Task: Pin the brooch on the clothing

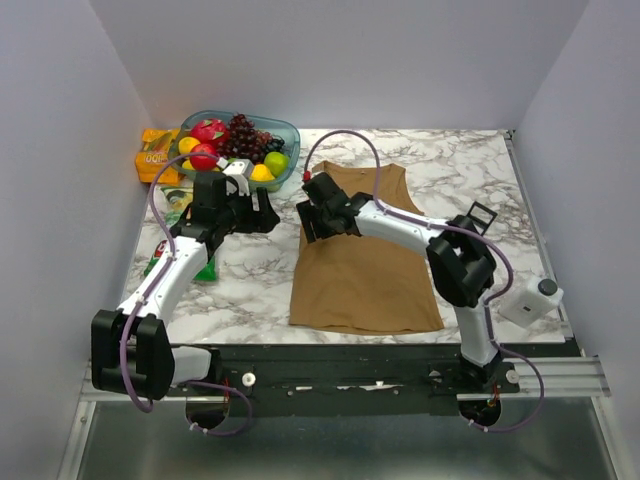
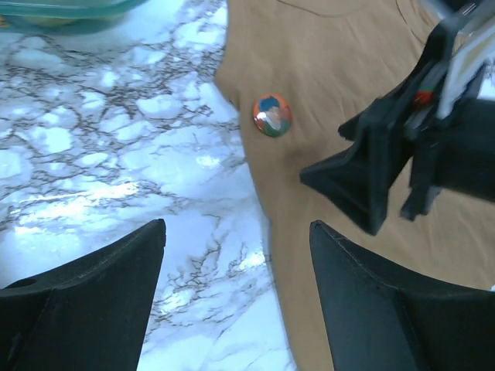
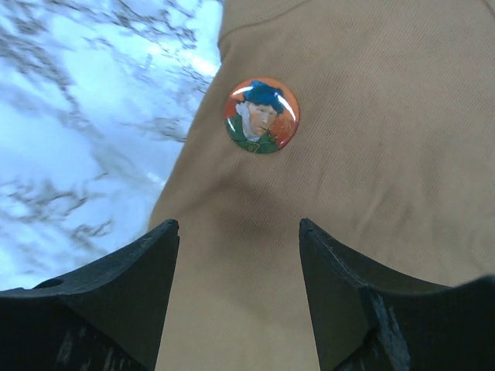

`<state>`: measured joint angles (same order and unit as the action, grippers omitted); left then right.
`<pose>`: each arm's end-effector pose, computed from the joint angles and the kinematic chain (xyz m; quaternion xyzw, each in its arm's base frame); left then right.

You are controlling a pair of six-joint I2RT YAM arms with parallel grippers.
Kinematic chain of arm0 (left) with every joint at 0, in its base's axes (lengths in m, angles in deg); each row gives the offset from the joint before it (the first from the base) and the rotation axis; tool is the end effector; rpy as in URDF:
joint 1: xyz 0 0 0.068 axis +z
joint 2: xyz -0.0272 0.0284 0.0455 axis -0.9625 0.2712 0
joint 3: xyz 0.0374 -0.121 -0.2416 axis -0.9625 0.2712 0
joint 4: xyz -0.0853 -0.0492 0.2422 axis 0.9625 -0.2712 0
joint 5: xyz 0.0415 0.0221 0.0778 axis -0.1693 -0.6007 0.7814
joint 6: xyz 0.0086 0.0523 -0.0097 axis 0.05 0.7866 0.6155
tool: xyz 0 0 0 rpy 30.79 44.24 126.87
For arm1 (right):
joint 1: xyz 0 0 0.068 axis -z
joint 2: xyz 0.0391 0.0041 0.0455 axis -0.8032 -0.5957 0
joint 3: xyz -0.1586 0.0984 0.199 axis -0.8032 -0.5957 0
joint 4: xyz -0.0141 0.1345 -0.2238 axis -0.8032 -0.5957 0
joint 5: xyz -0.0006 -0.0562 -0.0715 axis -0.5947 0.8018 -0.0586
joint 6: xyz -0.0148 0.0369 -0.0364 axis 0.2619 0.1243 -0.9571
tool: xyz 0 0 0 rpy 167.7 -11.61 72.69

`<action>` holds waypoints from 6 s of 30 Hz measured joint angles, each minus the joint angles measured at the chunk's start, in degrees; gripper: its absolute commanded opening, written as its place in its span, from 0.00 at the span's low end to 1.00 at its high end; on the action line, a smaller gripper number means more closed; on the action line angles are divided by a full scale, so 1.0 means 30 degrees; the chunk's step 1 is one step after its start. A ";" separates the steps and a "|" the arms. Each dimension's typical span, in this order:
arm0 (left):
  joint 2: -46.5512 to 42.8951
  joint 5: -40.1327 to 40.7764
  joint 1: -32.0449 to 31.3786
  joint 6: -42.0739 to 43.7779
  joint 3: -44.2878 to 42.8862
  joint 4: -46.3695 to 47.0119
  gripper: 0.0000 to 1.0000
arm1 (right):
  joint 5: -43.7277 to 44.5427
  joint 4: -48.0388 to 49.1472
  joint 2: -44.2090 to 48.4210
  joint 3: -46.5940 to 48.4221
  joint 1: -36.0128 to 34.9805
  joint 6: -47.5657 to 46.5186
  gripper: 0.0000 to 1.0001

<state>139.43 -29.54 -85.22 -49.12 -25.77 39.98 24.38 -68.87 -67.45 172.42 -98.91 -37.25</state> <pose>0.2742 -0.0656 0.2719 0.0580 0.8755 -0.2483 0.4104 0.3212 0.3194 0.2111 -0.1976 0.9184 0.1233 0.3199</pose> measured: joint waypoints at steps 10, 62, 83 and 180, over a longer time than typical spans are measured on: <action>-0.0386 -0.0539 0.1413 -0.0925 0.0357 0.0678 0.84 | 0.2965 -0.2637 -0.4058 0.4925 -0.0597 -0.0743 0.69; -0.0641 -0.2667 0.1916 -0.1639 0.0627 0.1574 0.84 | 0.4517 -0.4240 -0.5122 0.6972 -0.0583 -0.0765 0.01; -0.1617 -0.5333 0.1909 -0.3191 0.2127 0.4554 0.82 | 0.1049 0.1639 0.5756 -0.4699 0.1020 0.2433 0.01; -0.1392 -1.4090 -0.6186 -0.6703 0.3723 1.1417 0.00 | -0.7089 1.1912 2.1209 -1.8367 -0.0699 0.6448 0.40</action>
<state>135.26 -71.81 -103.78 -69.23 -14.60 74.23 3.11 -33.14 -3.82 117.32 -101.01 -17.90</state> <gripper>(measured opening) 0.017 0.418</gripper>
